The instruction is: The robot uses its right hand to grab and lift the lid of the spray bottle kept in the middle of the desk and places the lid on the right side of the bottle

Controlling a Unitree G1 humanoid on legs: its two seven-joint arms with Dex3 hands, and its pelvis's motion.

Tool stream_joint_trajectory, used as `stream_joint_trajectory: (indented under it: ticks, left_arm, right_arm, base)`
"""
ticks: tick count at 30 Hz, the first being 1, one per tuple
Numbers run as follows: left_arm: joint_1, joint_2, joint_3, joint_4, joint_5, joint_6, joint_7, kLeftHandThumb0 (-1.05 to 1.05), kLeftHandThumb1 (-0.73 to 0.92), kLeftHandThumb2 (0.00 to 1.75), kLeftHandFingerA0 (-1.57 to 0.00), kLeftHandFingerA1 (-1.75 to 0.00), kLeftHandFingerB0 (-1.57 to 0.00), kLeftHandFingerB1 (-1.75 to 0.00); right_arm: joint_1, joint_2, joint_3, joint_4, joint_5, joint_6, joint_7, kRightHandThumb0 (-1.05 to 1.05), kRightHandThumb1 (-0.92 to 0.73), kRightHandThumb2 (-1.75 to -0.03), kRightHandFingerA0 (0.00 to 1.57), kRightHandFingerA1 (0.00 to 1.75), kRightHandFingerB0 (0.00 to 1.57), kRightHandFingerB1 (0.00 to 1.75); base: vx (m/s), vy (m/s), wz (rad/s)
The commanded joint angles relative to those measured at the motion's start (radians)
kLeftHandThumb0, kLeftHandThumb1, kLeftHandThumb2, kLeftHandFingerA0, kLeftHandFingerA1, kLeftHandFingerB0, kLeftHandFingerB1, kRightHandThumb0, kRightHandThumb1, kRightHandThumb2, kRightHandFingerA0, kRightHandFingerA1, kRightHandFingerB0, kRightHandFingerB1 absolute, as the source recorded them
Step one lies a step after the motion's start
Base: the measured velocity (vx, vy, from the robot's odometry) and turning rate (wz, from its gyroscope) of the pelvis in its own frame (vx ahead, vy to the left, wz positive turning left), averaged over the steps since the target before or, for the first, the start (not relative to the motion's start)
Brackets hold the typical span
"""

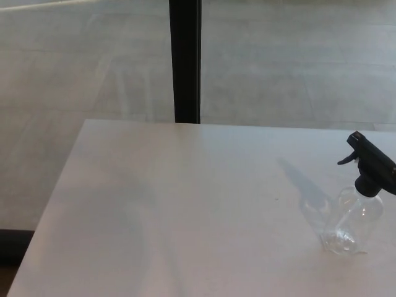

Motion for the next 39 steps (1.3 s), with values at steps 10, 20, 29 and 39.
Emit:
stream_joint_trajectory:
  ticks: [10, 20, 29, 39]
  left_arm:
    - [-0.017, 0.012, 0.016, 0.022, -0.041, -0.020, -0.035, -0.73, 0.83, 0.65, -0.56, -0.57, -0.43, -0.42]
    - [-0.009, 0.016, 0.014, 0.025, -0.038, -0.037, -0.046, -0.74, 0.84, 0.65, -0.53, -0.54, -0.41, -0.41]
    - [-0.003, 0.003, 0.014, 0.020, -0.037, -0.039, -0.044, -0.77, 0.83, 0.65, -0.55, -0.56, -0.41, -0.42]
    - [-0.011, -0.001, 0.015, 0.023, -0.037, -0.039, -0.029, -0.76, 0.81, 0.64, -0.59, -0.55, -0.43, -0.42]
  right_arm:
    - [-0.127, -0.200, -0.372, 0.030, 0.259, 0.179, -0.123, -0.69, -0.57, -0.92, 0.33, 0.63, 0.05, 0.30]
    - [-0.290, -0.213, -0.439, -0.479, 0.321, 0.253, -0.041, -0.77, -0.58, -0.92, 0.19, 0.52, 0.07, 0.35]
    - [-0.357, -0.168, -0.161, -1.055, 0.240, 0.434, -0.031, -0.83, -0.67, -0.61, 0.56, 0.45, 0.33, 0.31]
    - [-0.340, -0.149, 0.175, -1.287, 0.131, 0.553, 0.092, -0.78, -0.65, -0.60, 0.73, 0.64, 0.40, 0.35]
  base:
    - [0.00, 0.000, 0.00]
    - [0.00, 0.000, 0.00]
    - [0.00, 0.000, 0.00]
    - [0.00, 0.000, 0.00]
